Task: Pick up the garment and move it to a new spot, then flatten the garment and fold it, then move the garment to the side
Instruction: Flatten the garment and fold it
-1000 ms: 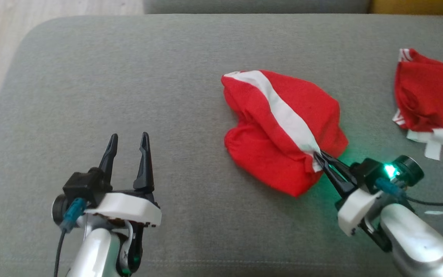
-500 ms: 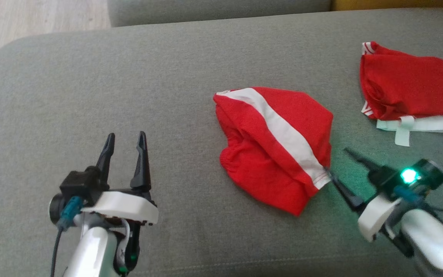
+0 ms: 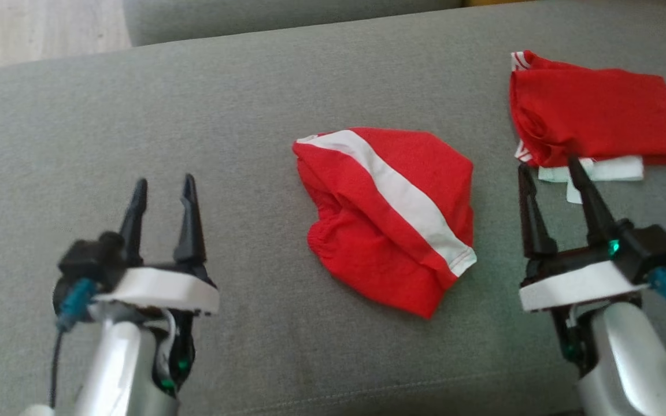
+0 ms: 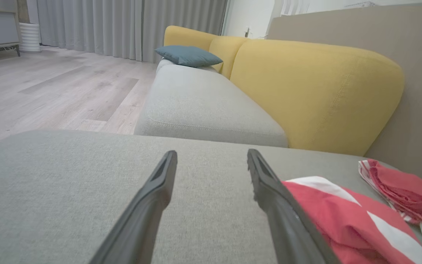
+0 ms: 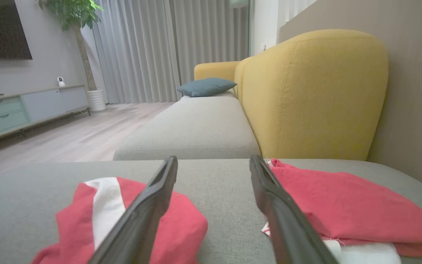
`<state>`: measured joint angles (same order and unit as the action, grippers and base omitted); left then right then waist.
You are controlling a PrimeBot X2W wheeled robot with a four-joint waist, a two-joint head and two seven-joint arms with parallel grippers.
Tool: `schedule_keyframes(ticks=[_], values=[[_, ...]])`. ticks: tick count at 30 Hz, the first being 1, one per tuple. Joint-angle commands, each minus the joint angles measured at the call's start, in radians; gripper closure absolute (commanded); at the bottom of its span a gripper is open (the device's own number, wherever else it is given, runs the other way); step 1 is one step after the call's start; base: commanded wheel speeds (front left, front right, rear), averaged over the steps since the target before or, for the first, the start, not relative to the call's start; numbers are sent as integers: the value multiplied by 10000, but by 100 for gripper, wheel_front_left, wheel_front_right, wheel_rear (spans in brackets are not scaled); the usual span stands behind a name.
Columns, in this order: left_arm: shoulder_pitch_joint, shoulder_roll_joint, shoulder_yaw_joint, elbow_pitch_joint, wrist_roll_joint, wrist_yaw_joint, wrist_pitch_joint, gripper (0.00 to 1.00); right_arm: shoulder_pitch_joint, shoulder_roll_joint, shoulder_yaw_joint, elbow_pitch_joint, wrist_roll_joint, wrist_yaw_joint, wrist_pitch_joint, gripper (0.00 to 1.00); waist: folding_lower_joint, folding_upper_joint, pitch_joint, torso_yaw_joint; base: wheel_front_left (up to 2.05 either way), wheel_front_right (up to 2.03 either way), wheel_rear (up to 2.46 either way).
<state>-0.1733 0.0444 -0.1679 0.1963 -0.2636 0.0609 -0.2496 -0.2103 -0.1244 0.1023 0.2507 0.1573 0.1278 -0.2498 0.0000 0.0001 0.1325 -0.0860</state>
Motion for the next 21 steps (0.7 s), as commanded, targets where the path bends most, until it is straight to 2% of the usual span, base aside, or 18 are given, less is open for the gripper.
schedule_keyframes(ticks=[1,7,10,11,13,14,21], values=[[-655,58,507,-274,-167,-124,-122,0,44,213,94,-576,-172,29,-117,0,0,-1,125,-153,0,0,0],[-1304,70,327,705,-390,-695,-99,0,217,522,163,-826,-331,29,-118,0,0,-1,388,-396,0,0,0],[-2052,147,104,1553,-515,-1075,476,0,211,568,134,-864,-332,29,-119,0,0,-1,572,-467,0,0,0],[-2052,147,104,1553,-515,-1075,476,0,211,568,134,-864,-332,29,-119,0,0,-1,572,-467,0,0,0],[-2987,228,-188,2387,-685,-1423,1395,0,137,596,228,-888,-341,29,-119,0,0,-1,825,-561,0,0,0],[-2987,228,-188,2387,-685,-1423,1395,0,137,596,228,-888,-341,29,-119,0,0,-1,825,-561,0,0,0],[-4981,330,-703,4103,-1405,-1828,3178,0,-74,653,509,-973,-282,29,-119,0,0,-1,1477,-894,0,0,0]])
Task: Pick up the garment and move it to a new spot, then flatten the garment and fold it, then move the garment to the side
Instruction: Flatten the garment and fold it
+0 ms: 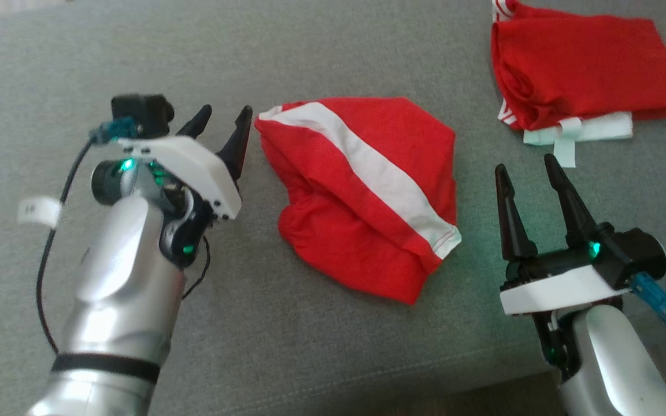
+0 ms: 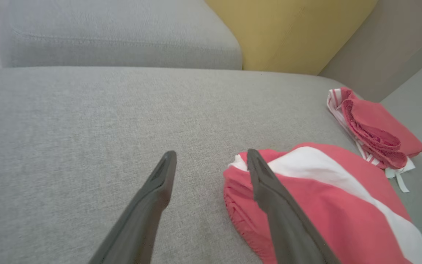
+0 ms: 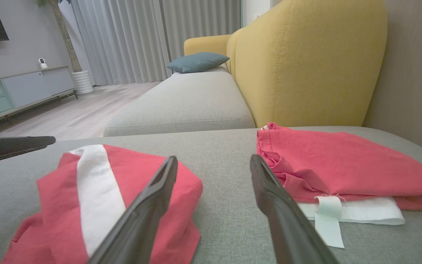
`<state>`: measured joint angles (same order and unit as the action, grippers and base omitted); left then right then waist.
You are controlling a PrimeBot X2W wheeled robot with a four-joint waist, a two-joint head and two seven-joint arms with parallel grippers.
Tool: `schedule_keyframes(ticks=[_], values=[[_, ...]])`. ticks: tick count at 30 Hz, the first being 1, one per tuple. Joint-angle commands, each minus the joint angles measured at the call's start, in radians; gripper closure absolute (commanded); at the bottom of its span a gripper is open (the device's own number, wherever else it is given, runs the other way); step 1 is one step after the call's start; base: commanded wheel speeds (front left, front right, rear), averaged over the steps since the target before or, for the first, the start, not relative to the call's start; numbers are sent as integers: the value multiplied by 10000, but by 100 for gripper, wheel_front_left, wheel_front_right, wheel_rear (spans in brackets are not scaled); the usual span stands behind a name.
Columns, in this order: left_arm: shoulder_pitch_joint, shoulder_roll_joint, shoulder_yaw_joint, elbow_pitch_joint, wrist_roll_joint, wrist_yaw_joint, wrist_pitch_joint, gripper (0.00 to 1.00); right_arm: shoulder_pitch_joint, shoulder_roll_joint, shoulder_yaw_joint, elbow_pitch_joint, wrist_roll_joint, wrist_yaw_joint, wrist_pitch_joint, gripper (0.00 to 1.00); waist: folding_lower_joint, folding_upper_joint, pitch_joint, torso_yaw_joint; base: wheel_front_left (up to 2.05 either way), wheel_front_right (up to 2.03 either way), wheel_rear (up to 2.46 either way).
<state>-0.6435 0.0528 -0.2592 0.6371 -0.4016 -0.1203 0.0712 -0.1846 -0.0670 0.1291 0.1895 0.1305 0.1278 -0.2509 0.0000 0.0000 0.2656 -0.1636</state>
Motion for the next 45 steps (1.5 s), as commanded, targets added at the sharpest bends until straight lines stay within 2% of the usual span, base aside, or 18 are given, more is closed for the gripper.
schedule_keyframes(ticks=[1,9,13,21,30,41,42,45], values=[[-495,271,148,-93,-107,-35,154,0,-335,86,252,-370,-9,29,-108,0,0,0,227,-159,0,0,0],[-1489,229,-402,943,-693,-95,391,0,-335,112,215,-355,-35,29,-108,0,0,0,625,-338,0,0,0],[-1652,272,-1288,1020,-1173,-100,602,0,-384,119,167,-339,-49,29,-108,0,0,0,705,-358,0,0,0],[-1795,843,-2791,945,-1960,-102,688,0,-409,135,57,-251,-93,29,-108,0,0,0,685,-304,0,0,0],[-2418,1045,-3167,1494,-2158,-102,71,0,-488,152,178,-131,-56,29,-108,0,0,0,707,-363,0,0,0],[-2799,965,-3787,2595,-2459,-103,600,2,-602,163,230,-25,22,29,-108,0,0,0,669,-581,0,0,0],[-2794,944,-3832,2632,-2526,-103,617,100,-607,164,229,-20,25,29,-109,0,0,0,659,-584,0,0,0],[-2796,947,-3741,2743,-2761,-103,364,100,-608,165,228,-28,59,29,-109,0,0,0,611,-577,0,0,0]])
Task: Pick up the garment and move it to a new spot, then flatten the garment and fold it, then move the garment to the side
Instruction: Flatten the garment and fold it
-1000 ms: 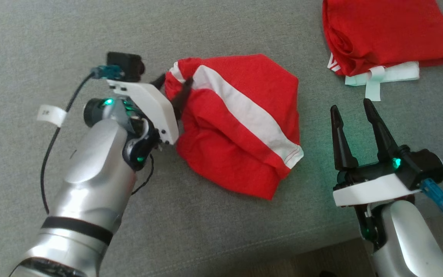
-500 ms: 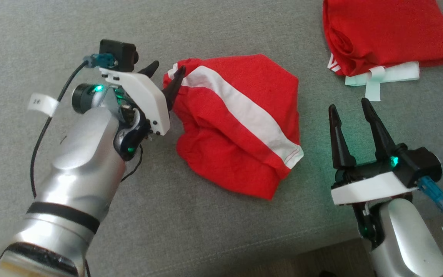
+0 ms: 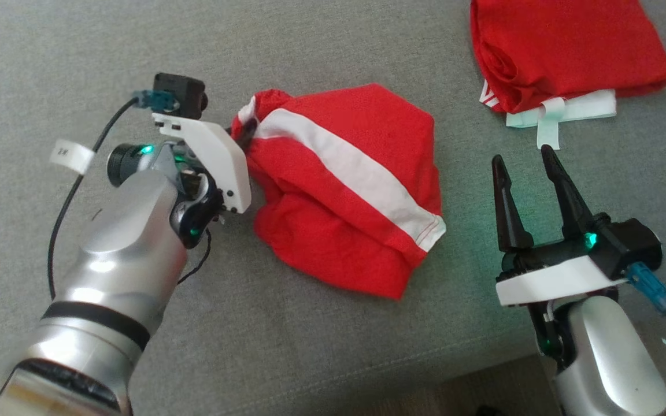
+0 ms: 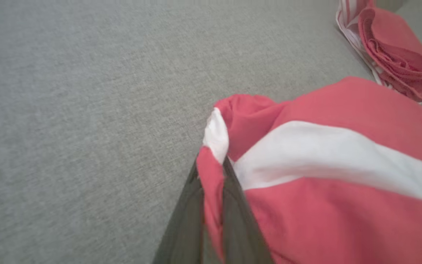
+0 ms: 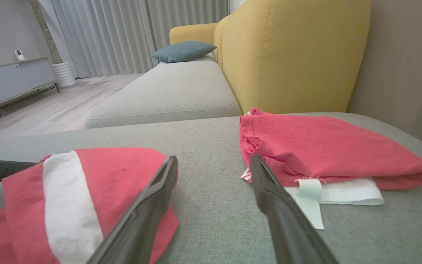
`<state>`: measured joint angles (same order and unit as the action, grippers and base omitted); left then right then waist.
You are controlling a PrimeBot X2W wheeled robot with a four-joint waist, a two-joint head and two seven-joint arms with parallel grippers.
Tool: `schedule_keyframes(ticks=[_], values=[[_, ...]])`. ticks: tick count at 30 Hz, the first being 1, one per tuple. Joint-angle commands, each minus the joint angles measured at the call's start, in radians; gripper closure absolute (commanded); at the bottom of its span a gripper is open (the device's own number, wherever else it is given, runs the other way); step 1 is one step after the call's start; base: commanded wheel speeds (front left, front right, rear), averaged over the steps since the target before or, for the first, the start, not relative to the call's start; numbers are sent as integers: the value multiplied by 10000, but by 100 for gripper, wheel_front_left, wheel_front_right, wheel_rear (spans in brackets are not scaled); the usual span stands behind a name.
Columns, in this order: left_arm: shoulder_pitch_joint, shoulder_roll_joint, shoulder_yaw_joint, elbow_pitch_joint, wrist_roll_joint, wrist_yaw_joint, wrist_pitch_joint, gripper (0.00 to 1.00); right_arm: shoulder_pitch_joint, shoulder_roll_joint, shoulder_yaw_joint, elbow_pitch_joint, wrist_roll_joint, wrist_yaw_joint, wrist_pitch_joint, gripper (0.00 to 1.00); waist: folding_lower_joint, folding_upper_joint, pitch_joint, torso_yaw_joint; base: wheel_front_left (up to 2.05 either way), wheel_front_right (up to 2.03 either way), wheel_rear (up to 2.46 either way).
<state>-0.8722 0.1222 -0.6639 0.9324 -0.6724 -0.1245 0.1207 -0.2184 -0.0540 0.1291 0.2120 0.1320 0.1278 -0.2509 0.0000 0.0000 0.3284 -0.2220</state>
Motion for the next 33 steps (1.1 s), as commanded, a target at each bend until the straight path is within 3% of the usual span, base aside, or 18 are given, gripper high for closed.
schedule_keyframes(ticks=[1,11,16,22,33], values=[[-529,266,386,-166,-98,-49,-319,100,-267,35,221,-260,58,29,-109,0,0,0,-51,17,0,0,0],[-1327,92,1337,-895,33,585,-3646,100,-242,36,180,-301,109,29,-109,0,0,0,-555,326,0,0,0],[-1357,-135,2517,-3207,769,1032,-3817,100,-165,37,227,-275,146,29,-109,0,0,0,-790,573,0,0,0],[250,-573,3939,-6192,2240,1427,-3822,100,-156,37,311,-257,207,29,-109,0,0,0,-945,752,0,0,0],[3981,-693,4633,-6519,3941,1956,-3824,100,56,37,357,-178,248,29,-109,0,0,0,-1158,1020,0,0,0]])
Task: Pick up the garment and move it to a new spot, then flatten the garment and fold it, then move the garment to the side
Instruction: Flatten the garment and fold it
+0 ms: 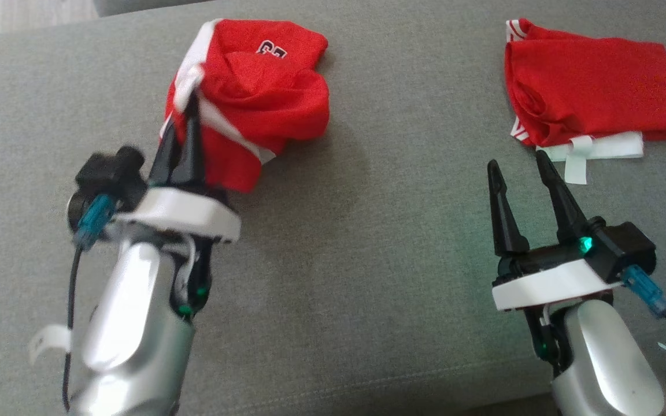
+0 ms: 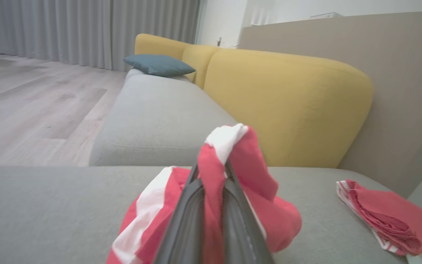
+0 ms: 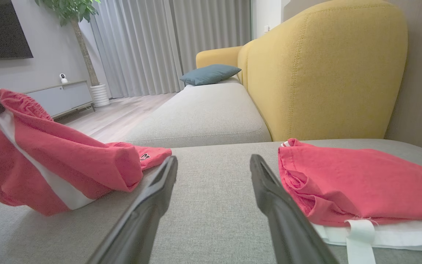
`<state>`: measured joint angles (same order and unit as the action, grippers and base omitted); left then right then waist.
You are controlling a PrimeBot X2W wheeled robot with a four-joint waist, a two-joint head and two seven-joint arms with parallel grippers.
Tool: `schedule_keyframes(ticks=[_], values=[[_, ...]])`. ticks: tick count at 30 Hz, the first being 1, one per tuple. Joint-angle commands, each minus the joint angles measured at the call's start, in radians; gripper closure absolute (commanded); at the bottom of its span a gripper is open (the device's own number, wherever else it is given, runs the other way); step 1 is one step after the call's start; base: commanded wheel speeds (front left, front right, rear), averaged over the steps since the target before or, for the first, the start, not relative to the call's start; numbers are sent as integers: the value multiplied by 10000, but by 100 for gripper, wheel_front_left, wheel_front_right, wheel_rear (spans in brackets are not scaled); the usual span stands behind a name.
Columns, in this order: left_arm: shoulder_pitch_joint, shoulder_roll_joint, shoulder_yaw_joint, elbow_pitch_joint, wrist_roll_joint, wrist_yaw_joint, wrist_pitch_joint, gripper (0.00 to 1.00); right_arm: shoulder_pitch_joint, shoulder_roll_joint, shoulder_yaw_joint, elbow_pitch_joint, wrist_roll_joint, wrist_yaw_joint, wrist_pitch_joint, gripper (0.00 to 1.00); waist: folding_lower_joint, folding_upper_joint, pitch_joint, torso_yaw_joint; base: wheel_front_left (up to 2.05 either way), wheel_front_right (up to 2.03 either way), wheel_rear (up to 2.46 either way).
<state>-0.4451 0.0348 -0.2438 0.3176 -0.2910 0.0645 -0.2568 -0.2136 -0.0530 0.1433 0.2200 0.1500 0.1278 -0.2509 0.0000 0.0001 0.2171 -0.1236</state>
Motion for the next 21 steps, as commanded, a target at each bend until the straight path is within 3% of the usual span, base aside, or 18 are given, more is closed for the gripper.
schedule_keyframes(ticks=[1,18,19,20,21], values=[[-67,180,564,-354,215,95,-48,100,34,27,227,-239,58,29,-109,0,0,-1,-72,64,0,0,0],[1944,158,2741,245,445,376,-49,100,309,28,446,-24,-7,29,-109,0,0,-1,-440,416,0,0,0],[2024,158,2700,453,382,357,-49,89,322,28,455,-15,-8,29,-109,0,0,-1,-457,437,0,0,0],[2066,157,2616,665,335,322,-49,50,336,28,456,-7,-7,29,-109,0,0,-1,-475,465,0,0,0],[2054,157,2549,734,306,284,-49,0,346,28,450,0,-5,29,-109,0,0,-1,-486,495,0,0,0]])
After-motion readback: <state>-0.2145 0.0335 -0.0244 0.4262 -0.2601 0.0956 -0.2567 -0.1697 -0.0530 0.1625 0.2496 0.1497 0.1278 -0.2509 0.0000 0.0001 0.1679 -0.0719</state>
